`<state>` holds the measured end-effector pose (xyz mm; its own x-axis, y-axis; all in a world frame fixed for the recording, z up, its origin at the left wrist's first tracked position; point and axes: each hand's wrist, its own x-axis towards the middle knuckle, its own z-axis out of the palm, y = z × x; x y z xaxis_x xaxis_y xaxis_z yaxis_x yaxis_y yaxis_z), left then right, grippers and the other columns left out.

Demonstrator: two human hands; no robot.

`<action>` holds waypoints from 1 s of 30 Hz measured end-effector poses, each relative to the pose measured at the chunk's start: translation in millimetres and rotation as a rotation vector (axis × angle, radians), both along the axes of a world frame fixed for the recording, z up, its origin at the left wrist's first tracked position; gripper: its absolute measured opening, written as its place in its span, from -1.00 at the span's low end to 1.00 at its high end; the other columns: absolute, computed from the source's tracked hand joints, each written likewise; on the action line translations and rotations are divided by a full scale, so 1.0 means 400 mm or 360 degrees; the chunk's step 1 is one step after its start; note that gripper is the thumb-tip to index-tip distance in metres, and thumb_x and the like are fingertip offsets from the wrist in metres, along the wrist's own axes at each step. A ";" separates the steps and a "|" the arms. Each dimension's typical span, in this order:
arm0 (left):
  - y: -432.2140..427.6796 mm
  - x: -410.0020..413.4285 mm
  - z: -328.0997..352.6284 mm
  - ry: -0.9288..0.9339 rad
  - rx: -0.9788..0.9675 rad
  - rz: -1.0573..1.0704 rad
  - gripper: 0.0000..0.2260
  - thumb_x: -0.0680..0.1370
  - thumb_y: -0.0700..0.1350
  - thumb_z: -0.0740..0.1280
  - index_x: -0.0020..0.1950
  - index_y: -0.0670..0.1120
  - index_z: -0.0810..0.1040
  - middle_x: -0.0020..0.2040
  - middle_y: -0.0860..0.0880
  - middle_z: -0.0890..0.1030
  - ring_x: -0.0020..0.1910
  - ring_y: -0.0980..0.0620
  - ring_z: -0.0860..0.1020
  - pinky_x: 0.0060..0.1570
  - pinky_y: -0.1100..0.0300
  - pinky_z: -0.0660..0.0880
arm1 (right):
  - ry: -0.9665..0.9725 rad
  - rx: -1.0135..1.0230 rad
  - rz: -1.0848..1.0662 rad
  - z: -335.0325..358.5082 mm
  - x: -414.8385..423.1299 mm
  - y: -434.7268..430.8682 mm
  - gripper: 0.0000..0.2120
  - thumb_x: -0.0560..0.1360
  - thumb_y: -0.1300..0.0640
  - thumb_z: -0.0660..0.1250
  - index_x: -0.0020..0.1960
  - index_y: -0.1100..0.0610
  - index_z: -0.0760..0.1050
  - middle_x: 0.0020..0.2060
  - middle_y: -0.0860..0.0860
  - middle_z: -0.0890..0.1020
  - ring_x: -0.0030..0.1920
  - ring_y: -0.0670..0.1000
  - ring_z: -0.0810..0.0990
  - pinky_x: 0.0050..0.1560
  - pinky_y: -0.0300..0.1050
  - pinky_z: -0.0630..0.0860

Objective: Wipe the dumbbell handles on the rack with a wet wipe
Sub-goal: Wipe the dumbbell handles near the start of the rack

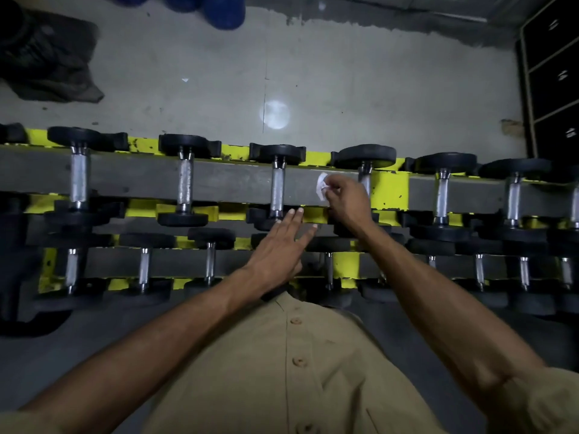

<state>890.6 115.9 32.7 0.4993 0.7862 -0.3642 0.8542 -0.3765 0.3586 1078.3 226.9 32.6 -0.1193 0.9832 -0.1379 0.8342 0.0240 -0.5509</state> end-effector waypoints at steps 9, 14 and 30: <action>0.014 0.271 0.005 0.0003 -0.0047 -0.0135 -0.16 0.61 -0.10 0.36 0.74 -0.02 -0.12 0.70 -0.26 -0.21 0.69 -0.24 -0.14 0.65 -0.14 0.05 | -0.0963 0.0123 0.1066 0.013 0.243 0.076 -0.72 0.55 0.16 0.30 0.23 0.03 0.61 0.28 -0.04 0.60 0.16 0.13 0.63 -0.12 0.00 0.58; -0.011 0.364 0.010 0.0106 -0.0135 0.0086 -0.12 0.63 -0.10 0.34 0.72 -0.01 -0.23 0.67 -0.28 -0.30 0.69 -0.24 -0.18 0.64 -0.15 0.06 | -0.0905 0.0128 0.1666 0.000 0.296 0.127 -0.77 0.56 0.08 0.28 0.17 -0.06 0.60 0.17 -0.13 0.65 0.02 0.07 0.69 -0.30 -0.13 0.49; -0.053 0.468 0.033 0.0136 -0.0177 0.0567 -0.23 0.64 -0.13 0.27 0.73 -0.05 -0.12 0.67 -0.33 -0.24 0.69 -0.26 -0.08 0.62 -0.15 0.13 | -0.1369 -0.0536 0.1917 0.048 0.161 0.122 -0.80 0.59 0.18 0.30 0.18 0.15 0.60 -0.02 0.07 0.59 0.02 0.20 0.64 -0.05 -0.02 0.56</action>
